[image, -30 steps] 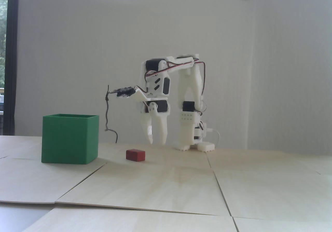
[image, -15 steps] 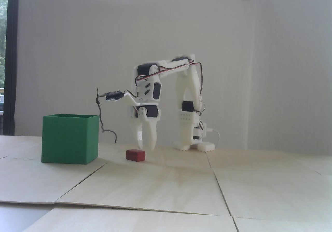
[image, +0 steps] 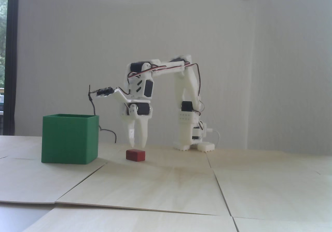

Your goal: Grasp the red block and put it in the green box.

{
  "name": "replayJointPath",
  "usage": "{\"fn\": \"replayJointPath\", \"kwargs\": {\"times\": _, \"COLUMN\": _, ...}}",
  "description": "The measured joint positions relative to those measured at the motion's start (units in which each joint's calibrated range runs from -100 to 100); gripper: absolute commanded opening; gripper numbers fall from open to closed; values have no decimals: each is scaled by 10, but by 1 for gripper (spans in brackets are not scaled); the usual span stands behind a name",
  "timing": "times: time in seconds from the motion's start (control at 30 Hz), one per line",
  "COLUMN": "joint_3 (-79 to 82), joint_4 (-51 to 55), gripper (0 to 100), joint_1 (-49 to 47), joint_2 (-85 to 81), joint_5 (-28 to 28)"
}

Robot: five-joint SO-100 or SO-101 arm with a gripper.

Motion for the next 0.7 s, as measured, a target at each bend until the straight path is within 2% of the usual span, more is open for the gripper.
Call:
{"fn": "replayJointPath", "kwargs": {"times": 0.37, "joint_3": 0, "joint_4": 0, "gripper": 16, "joint_1": 44, "joint_2": 0, "joint_5": 0}}
{"fn": "replayJointPath", "kwargs": {"times": 0.7, "joint_3": 0, "joint_4": 0, "gripper": 16, "joint_1": 41, "joint_2": 0, "joint_5": 0}}
